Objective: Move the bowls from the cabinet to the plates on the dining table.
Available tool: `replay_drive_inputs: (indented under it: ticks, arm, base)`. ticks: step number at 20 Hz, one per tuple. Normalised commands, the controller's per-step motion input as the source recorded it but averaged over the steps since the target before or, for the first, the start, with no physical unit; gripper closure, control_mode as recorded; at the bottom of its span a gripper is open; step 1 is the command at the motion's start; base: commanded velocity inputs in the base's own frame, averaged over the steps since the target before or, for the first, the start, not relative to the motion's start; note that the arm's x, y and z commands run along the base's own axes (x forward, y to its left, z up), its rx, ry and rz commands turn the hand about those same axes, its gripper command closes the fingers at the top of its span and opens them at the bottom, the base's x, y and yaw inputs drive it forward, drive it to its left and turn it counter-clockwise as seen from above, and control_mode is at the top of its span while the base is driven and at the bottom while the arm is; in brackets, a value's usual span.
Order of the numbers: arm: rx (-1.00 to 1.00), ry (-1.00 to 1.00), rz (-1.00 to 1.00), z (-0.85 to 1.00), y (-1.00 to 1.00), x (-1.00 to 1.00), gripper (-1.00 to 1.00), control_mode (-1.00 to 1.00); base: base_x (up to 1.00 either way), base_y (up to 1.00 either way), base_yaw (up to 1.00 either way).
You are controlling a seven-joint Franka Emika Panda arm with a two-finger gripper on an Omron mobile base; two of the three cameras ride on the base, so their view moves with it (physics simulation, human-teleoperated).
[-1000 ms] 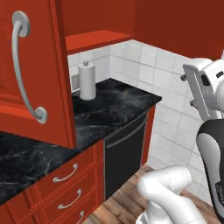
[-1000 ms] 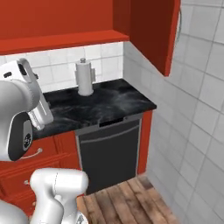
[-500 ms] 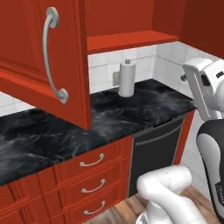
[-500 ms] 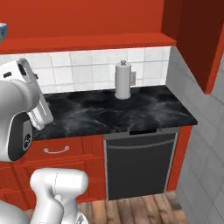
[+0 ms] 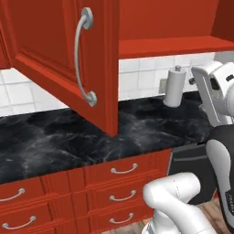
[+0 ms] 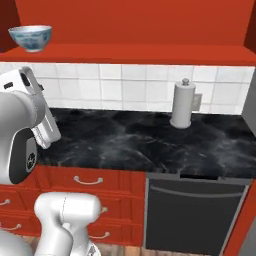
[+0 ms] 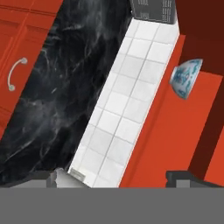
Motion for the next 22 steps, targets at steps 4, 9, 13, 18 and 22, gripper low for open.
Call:
replay_drive_inputs:
  ticks: [4,9,13,18,22]
  arm:
    - [0.00,0.00,0.00,0.00,0.00,0.00,-1.00,1.00]
    - [0.00,0.00,0.00,0.00,0.00,0.00,-1.00,1.00]
    - [0.00,0.00,0.00,0.00,0.00,0.00,-1.00,1.00]
    - [0.00,0.00,0.00,0.00,0.00,0.00,-1.00,1.00]
    - [0.00,0.00,0.00,0.00,0.00,0.00,-1.00,1.00]
  base:
    - [0.56,-0.05,0.40]
    - [0.62,-0.04,0.38]
    - [0.61,-0.09,0.37]
    - [0.48,-0.16,0.35]
    - [0.45,-0.14,0.32]
